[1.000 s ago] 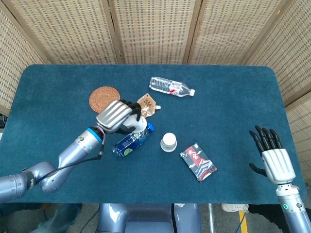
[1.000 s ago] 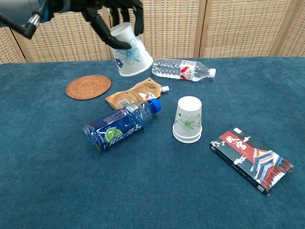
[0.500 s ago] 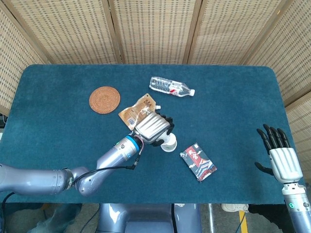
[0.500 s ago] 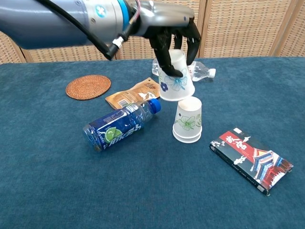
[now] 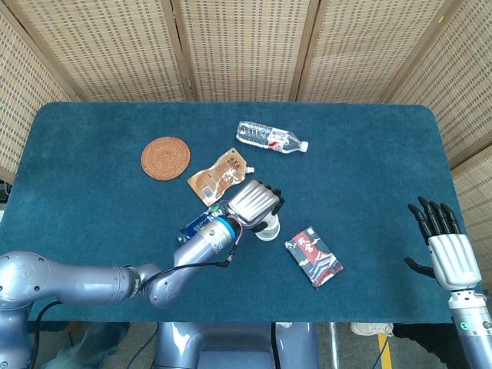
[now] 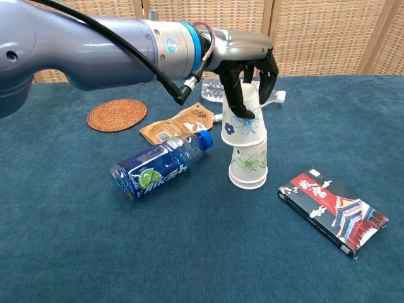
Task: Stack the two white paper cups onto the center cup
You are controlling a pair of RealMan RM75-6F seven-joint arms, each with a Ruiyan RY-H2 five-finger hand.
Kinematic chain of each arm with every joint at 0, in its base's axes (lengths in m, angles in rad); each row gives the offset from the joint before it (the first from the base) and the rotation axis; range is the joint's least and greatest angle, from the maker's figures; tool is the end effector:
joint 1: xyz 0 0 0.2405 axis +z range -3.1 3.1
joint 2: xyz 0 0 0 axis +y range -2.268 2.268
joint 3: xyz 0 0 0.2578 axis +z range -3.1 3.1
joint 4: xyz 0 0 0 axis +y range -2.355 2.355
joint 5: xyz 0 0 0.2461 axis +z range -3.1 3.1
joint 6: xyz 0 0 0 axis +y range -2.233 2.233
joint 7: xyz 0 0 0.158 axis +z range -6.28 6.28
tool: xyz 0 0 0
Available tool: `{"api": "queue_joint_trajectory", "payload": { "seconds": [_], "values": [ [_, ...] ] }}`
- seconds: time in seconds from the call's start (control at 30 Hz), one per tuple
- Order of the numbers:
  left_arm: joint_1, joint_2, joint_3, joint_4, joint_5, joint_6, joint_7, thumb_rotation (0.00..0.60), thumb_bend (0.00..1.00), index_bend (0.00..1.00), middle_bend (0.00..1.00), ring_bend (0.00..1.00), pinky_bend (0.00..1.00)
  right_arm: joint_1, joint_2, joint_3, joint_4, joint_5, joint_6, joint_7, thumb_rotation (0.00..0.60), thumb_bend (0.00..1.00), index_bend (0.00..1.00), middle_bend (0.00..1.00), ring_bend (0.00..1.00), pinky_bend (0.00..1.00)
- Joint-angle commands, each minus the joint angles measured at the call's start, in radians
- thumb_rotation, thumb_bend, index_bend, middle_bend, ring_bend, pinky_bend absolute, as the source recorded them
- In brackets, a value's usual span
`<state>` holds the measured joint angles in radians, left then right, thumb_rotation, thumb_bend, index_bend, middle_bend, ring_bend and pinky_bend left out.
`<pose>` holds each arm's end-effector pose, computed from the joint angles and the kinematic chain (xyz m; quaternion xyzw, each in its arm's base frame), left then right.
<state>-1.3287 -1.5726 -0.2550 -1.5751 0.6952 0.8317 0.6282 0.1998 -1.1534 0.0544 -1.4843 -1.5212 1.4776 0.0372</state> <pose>0.0739 0.3740 -0.0828 -0.8396 -0.2510 -0.3738 0.3039 -0.3236 -0.2400 0.1285 0.6274 -0.3323 0.4095 0.5729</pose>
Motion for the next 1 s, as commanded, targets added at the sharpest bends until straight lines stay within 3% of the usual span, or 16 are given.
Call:
{"api": "queue_joint_trajectory", "payload": {
  "seconds": [0.03,0.1,0.17,0.27,0.37,0.63,0.83,1.0],
  "values": [
    [-0.008,-0.006,0.005,0.008,-0.001,-0.013,-0.011,0.6,0.22,0.47,0.28,0.35,0.4,-0.001,0.001,0.002,-0.001,-0.002,0.0,0.001,0.6,0.0,0.1,0.0,0.0,0.0],
    [-0.01,-0.014,0.011,0.016,0.019,-0.015,-0.018,0.6,0.09,0.43,0.23,0.3,0.37,-0.003,0.002,0.001,-0.002,-0.005,-0.002,0.001,0.6,0.0,0.1,0.0,0.0,0.0],
    [-0.009,-0.021,0.018,0.022,0.037,-0.015,-0.025,0.6,0.02,0.35,0.18,0.24,0.33,-0.003,0.002,0.0,-0.001,-0.009,-0.005,-0.002,0.6,0.0,0.1,0.0,0.0,0.0],
    [-0.006,-0.026,0.02,0.026,0.058,-0.021,-0.048,0.6,0.0,0.16,0.05,0.11,0.25,-0.003,0.001,0.0,-0.003,-0.014,-0.006,-0.004,0.6,0.0,0.1,0.0,0.0,0.0],
    [-0.004,-0.018,0.022,0.02,0.057,-0.023,-0.056,0.6,0.0,0.02,0.0,0.02,0.19,-0.004,0.001,0.0,-0.002,-0.016,-0.007,-0.005,0.6,0.0,0.1,0.0,0.0,0.0],
    [0.061,0.066,0.03,-0.048,0.117,0.053,-0.096,0.6,0.0,0.0,0.0,0.0,0.02,-0.004,-0.002,-0.001,-0.002,-0.024,-0.016,-0.009,0.6,0.0,0.1,0.0,0.0,0.0],
    [0.239,0.233,0.143,-0.21,0.148,0.287,-0.048,0.6,0.0,0.0,0.0,0.0,0.0,-0.007,-0.008,-0.006,-0.005,-0.034,-0.017,-0.022,0.6,0.0,0.1,0.0,0.0,0.0],
    [0.451,0.299,0.24,-0.252,0.279,0.51,-0.179,0.6,0.0,0.0,0.0,0.0,0.0,-0.009,-0.017,-0.006,-0.003,-0.032,-0.02,-0.041,0.6,0.0,0.1,0.0,0.0,0.0]
  ]
}}
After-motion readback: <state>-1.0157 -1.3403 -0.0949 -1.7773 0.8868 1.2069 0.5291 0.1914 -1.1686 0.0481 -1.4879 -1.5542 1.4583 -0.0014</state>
